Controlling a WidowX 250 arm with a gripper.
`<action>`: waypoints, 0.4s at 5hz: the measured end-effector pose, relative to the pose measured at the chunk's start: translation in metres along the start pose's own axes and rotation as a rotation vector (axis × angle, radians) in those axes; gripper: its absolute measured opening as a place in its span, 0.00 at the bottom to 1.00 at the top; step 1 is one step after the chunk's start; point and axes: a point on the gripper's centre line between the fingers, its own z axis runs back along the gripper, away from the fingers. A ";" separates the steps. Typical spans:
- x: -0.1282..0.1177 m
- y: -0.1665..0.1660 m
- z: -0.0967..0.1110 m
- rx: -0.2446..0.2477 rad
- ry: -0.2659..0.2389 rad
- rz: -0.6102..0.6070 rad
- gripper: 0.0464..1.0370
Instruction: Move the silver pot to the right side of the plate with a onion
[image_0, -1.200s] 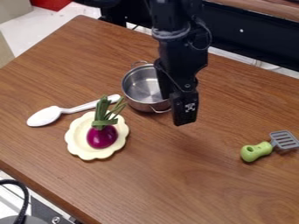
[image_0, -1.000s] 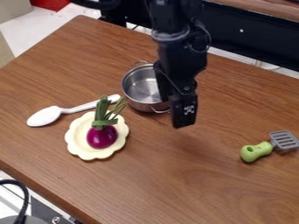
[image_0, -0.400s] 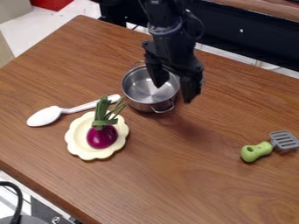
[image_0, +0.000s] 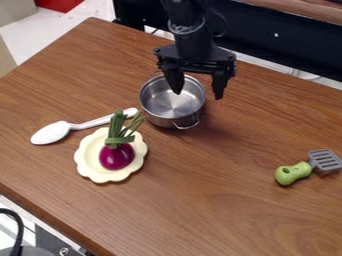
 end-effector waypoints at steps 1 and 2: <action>0.003 -0.002 -0.016 0.031 0.027 0.089 0.96; 0.003 -0.009 -0.020 0.044 0.024 0.097 0.96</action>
